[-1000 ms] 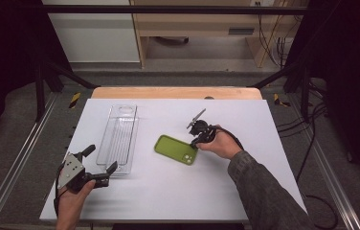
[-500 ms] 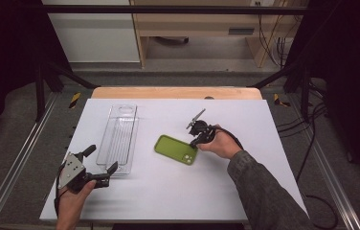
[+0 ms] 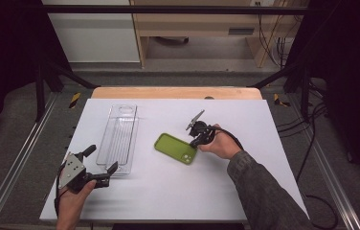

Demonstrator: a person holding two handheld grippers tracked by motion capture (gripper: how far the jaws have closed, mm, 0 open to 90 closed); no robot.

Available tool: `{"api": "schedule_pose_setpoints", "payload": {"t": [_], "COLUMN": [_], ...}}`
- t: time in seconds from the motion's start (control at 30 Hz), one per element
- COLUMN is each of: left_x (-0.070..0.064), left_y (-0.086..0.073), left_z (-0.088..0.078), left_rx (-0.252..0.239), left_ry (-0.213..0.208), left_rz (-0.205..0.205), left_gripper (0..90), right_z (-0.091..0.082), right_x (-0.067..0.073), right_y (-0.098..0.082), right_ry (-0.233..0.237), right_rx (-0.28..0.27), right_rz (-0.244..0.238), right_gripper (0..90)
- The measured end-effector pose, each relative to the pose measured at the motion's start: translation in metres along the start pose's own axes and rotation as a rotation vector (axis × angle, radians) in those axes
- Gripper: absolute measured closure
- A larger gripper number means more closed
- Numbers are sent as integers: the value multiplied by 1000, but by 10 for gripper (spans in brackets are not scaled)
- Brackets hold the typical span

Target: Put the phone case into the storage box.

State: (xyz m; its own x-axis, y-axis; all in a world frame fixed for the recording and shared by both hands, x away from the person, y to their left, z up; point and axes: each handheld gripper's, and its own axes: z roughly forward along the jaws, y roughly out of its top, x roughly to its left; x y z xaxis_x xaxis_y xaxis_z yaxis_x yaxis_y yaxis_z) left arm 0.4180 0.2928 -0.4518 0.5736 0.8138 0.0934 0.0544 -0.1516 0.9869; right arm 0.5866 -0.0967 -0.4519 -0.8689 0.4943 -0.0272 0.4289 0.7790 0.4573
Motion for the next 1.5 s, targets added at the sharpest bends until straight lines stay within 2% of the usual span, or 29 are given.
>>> {"api": "schedule_pose_setpoints", "payload": {"t": [0.27, 0.37, 0.4, 0.47, 0.53, 0.57, 0.63, 0.77, 0.97, 1.1, 1.23, 1.5], "left_x": [1, 0, -1, -1, -1, -2, -2, -5, -14, -19, -21, -24], "left_y": [0, 2, 3, 5, 7, 10, 18, 33, 54, 64, 67, 71], "left_z": [-1, -1, -1, -1, -2, -2, -1, 4, 17, 24, 33, 48], "left_rx": [-4, 4, -6, 7, 27, 33, 45, 79, 145, 166, 182, 227], "left_ry": [9, 23, 8, 12, 33, 31, 39, 1, -53, -88, -115, -172], "left_rz": [4, 22, 26, 64, 74, 85, 146, 198, 328, 374, 392, 400], "left_gripper": [12, 19, 23, 24, 24, 24, 23, 19, 22, 24, 23, 24], "right_z": [-3, -10, -13, -20, -27, -31, -40, -59, -78, -87, -94, -99], "right_x": [3, 4, 5, 6, 7, 8, 10, 17, 29, 32, 33, 36], "right_y": [-1, -1, -2, -3, -5, -5, -4, 2, 13, 17, 19, 23], "right_ry": [-24, -27, -25, -22, -33, -41, -51, -62, -65, -75, -87, -87], "right_rx": [-9, -17, -21, -24, -28, -21, -23, -22, -5, 7, 6, -2], "right_rz": [-54, -62, -64, -73, -86, -85, -107, -136, -191, -208, -210, -229], "right_gripper": [882, 882, 883, 883, 883, 883, 883, 883, 883, 883, 882, 882]}}
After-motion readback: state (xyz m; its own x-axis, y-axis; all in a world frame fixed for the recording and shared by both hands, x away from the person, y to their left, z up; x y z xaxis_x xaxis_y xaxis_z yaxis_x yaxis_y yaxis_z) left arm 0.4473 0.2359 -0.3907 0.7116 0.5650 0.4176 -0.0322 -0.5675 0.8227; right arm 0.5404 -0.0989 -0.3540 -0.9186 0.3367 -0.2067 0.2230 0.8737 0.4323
